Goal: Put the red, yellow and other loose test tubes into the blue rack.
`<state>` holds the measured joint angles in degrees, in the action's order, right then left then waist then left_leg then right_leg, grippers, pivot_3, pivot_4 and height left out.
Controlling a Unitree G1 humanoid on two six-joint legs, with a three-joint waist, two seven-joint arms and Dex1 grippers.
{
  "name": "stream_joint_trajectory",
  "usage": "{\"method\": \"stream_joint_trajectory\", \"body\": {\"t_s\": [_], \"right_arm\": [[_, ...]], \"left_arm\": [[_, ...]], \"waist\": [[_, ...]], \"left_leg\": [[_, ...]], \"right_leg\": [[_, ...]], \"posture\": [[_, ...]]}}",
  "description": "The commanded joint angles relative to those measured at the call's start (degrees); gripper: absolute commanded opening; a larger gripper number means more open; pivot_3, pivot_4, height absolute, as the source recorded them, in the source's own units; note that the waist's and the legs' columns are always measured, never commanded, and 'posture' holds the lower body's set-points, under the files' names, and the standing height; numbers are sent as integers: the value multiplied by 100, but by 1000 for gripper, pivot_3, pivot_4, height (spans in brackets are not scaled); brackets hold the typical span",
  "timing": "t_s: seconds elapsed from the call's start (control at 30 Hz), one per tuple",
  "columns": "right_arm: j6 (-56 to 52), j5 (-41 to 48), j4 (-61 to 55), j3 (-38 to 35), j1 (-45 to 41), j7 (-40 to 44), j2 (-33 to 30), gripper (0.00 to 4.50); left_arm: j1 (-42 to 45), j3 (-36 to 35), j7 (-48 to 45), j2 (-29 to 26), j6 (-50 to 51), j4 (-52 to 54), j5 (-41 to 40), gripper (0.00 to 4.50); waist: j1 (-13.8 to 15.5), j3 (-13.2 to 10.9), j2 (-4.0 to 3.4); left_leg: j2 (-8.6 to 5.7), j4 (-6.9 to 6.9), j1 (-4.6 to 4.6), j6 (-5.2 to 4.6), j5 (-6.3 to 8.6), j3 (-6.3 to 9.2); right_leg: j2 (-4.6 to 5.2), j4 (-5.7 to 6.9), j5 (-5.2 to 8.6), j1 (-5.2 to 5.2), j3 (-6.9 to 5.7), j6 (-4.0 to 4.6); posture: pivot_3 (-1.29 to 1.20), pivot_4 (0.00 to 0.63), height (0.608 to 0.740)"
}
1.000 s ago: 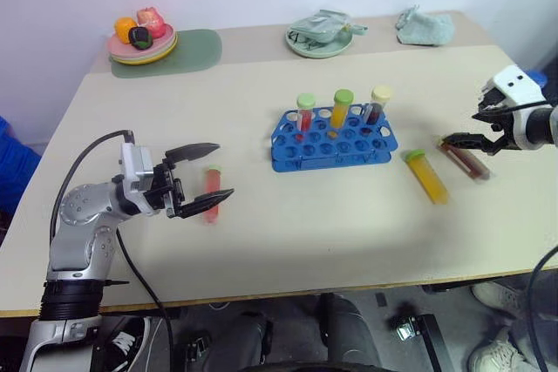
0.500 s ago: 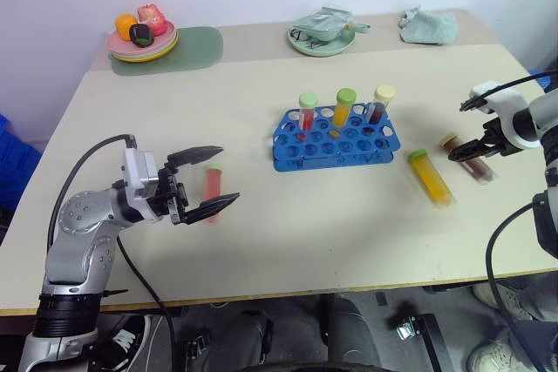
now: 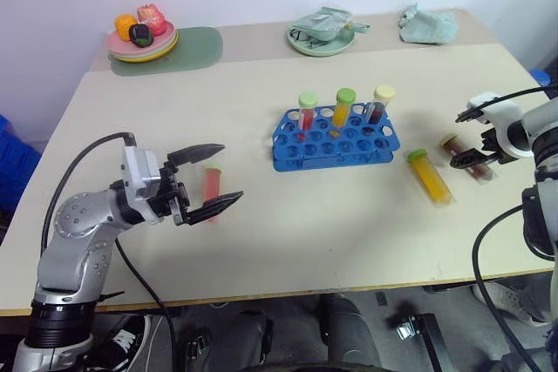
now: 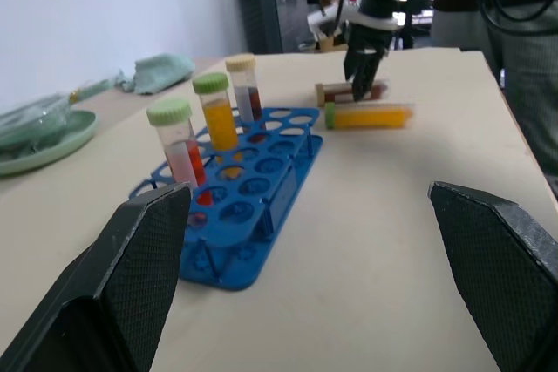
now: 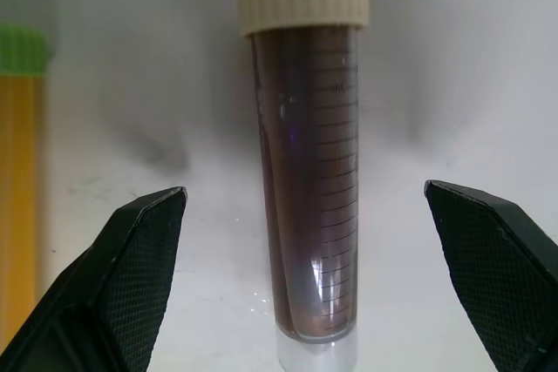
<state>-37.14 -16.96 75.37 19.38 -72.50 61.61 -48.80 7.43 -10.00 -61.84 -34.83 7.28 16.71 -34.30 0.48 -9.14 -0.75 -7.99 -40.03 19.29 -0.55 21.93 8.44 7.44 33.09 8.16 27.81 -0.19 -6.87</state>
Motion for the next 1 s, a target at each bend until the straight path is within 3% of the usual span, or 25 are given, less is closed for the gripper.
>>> {"method": "stream_joint_trajectory", "body": {"t_s": [0.03,0.1,0.2,0.37,0.83,1.0], "right_arm": [[8,22,15,-189,-19,-65,-44,4500],[0,17,19,-228,-15,-6,-29,4500],[-92,46,41,-328,4,34,-4,3701],[-114,4,43,-380,62,22,6,1313],[155,-180,-113,-256,-48,363,-93,1313],[472,165,-336,-678,-47,344,-182,1313]], "left_arm": [[62,-88,69,-72,6,207,-74,4453],[68,-79,101,-77,28,242,-80,4453],[68,-84,114,-99,44,254,-82,4500],[52,-115,118,-120,74,278,-95,4500],[112,-90,24,-122,-18,124,-72,4500],[141,-102,-46,-146,-47,28,-59,4500]], "waist": [[-1,0,0],[-1,0,0],[-1,0,0],[-11,3,5],[-19,3,4],[-31,2,3]], "left_leg": [[0,0,0,0,0,0],[0,0,0,0,0,-1],[0,-1,0,0,0,-2],[3,-1,-1,0,0,-4],[4,-1,-2,0,0,-11],[5,-1,0,0,0,-13]], "right_leg": [[0,0,0,0,0,0],[0,0,0,0,0,0],[0,0,0,0,1,0],[-3,0,0,-1,1,0],[-4,0,-1,-2,1,1],[-4,1,-1,2,1,1]], "posture": [[0,150,740],[0,150,740],[0,150,740],[0,150,740],[0,150,740],[0,150,740]]}}
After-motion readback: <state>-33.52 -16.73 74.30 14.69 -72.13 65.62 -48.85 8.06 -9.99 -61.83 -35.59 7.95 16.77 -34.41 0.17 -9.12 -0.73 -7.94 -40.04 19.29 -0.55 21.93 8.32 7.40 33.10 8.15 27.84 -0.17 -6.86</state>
